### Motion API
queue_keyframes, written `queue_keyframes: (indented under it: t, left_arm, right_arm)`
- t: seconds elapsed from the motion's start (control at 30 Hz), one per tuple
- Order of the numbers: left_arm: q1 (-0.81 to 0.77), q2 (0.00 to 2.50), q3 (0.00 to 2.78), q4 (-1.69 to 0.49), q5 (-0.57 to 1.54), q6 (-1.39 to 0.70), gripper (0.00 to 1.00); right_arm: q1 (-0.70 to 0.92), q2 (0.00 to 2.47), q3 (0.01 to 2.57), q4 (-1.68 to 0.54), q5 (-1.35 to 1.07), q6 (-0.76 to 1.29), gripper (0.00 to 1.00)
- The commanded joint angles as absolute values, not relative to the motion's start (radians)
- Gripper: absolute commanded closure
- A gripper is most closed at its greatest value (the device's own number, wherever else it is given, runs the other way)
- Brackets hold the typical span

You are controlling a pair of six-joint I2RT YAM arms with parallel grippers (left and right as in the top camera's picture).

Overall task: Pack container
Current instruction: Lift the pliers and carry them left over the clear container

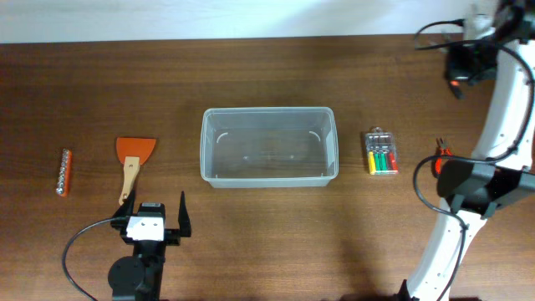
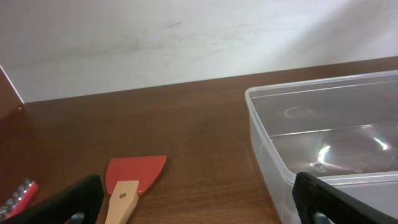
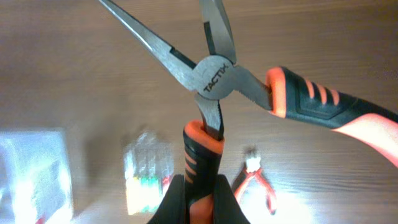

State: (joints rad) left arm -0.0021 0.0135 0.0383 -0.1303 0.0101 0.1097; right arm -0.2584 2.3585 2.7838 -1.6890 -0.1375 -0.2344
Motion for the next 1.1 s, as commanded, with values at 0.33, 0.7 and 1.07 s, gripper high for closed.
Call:
queue_keyframes:
  t: [0.33,0.7,1.07]
  left_arm:
    - [0.003,0.005,0.032,-0.130,0.003,0.122,0.01]
    - [0.003,0.005,0.032,-0.130,0.003,0.122,0.01]
    - [0.003,0.005,0.032,-0.130,0.003,0.122,0.01]
  right_arm:
    - [0.190,2.233,2.810,-1.699,-0.134,-0.306,0.95]
    - [0.481,2.088,2.510,-1.699,-0.041,-0.284,0.95]
    - [0.511,2.051,2.233,-1.606,-0.093,-0.311,0.94]
